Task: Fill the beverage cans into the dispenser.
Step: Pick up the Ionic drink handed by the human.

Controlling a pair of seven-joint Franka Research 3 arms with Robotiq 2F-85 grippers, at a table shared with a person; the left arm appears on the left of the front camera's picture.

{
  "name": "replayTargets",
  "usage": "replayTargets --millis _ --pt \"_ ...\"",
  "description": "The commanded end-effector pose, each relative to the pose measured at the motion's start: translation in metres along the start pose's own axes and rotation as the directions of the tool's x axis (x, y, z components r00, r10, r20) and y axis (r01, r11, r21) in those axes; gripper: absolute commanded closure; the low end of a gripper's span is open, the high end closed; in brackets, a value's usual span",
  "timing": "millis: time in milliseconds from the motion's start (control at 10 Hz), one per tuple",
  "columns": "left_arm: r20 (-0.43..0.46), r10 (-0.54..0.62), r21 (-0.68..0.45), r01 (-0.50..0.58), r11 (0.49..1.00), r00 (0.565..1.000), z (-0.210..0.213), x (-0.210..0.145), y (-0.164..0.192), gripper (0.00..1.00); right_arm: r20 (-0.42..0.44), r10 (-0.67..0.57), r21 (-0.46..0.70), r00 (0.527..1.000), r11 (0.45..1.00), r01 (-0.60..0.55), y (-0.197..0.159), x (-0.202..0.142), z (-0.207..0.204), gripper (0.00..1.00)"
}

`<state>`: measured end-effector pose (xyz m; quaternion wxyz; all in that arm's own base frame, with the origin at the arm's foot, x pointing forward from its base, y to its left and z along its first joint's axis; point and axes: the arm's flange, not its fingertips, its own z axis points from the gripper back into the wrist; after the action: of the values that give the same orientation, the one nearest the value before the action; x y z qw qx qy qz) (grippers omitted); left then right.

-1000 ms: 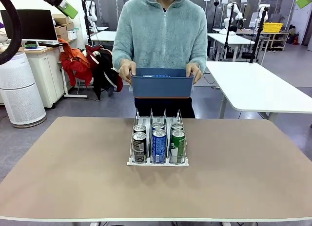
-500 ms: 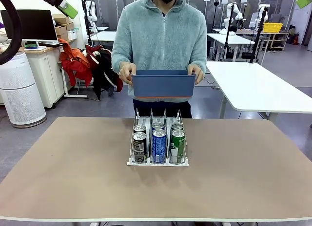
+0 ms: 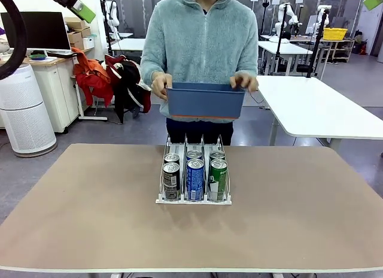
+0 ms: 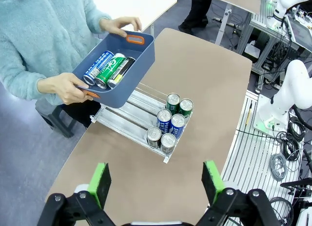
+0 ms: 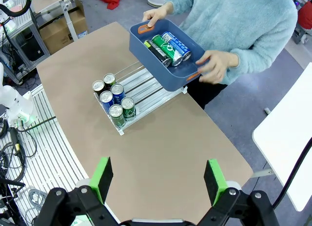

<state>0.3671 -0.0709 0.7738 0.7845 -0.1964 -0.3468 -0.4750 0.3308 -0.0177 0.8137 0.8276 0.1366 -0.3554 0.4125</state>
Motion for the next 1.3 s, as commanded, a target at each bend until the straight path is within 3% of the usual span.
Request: replayTargets --millis 0,1200 --pt "-0.003 -0.001 0.004 0.001 1.0 1.0 -0.0012 -0.0013 0.0003 0.0 -0.002 -0.004 0.007 1.0 1.0 0.004 0.0004 -0.0013 0.0001 0.0" --pt "-0.003 -0.001 0.004 0.001 1.0 1.0 -0.0012 -0.0013 0.0003 0.0 -0.002 -0.004 0.007 1.0 1.0 0.004 0.0004 -0.0013 0.0001 0.0"
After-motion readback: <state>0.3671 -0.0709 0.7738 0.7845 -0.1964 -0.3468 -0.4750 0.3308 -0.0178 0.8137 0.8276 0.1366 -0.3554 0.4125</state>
